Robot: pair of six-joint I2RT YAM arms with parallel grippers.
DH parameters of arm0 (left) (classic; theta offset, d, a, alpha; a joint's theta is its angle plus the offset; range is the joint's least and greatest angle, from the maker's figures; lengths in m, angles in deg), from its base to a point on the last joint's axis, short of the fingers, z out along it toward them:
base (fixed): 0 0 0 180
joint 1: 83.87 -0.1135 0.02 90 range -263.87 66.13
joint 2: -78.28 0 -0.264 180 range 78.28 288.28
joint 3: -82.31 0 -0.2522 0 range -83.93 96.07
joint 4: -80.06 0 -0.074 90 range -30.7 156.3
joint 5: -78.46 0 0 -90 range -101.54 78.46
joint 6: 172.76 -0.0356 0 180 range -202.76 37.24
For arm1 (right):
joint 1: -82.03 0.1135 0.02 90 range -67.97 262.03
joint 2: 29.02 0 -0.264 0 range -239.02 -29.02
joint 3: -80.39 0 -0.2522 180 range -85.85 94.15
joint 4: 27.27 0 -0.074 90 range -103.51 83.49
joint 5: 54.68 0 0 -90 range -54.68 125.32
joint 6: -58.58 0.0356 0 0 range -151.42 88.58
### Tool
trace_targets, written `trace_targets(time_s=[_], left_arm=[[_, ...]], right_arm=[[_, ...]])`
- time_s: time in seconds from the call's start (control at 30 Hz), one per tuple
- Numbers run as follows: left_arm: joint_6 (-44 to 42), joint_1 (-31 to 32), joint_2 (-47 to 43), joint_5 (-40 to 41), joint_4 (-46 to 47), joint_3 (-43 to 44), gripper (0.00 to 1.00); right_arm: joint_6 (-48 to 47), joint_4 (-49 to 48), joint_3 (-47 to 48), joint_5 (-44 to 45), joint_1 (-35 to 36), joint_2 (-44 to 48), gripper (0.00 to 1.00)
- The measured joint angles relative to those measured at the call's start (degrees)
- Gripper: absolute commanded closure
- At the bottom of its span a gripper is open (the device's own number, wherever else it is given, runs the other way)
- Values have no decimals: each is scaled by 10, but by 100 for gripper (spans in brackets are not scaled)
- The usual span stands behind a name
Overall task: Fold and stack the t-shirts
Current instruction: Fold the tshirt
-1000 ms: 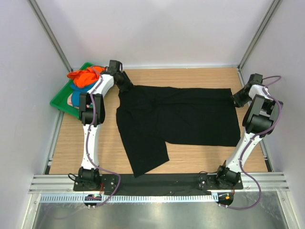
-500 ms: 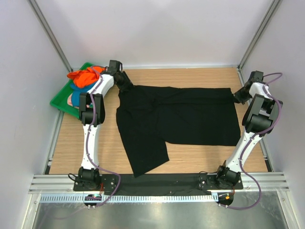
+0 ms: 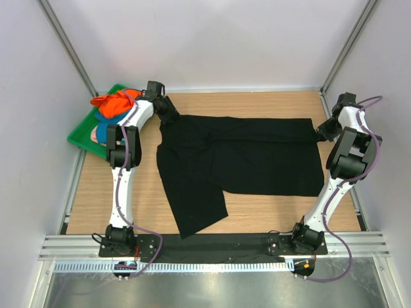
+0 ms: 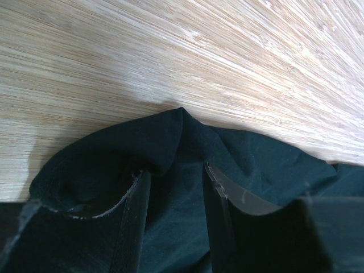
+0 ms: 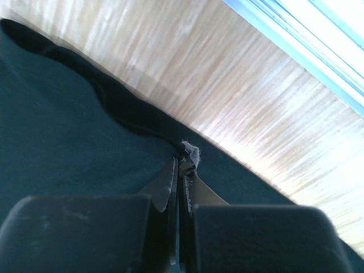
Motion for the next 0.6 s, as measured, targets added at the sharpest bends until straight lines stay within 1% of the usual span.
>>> trace_targets(time_s=[0.1, 0.17, 0.2, 0.3, 0.33, 0.43, 0.53, 0.6], left_arm=[[0, 0, 0, 0, 0, 0, 56], [0, 0, 0, 0, 0, 0, 56], [0, 0, 0, 0, 0, 0, 56], [0, 0, 0, 0, 0, 0, 56], [-1, 0, -1, 0, 0, -1, 57], [-1, 0, -2, 0, 0, -3, 56], [-1, 0, -2, -1, 0, -3, 56], [-1, 0, -2, -2, 0, -3, 57]], right_arm=[[2, 8, 0, 1, 0, 0, 98], [4, 10, 0, 1, 0, 0, 92], [4, 11, 0, 1, 0, -1, 91], [4, 17, 0, 2, 1, -1, 77], [2, 18, 1, 3, 1, -1, 65], [-16, 9, 5, 8, 6, -1, 50], [-42, -28, 17, 10, 11, -2, 50], [-53, -46, 42, 3, 14, -11, 50]])
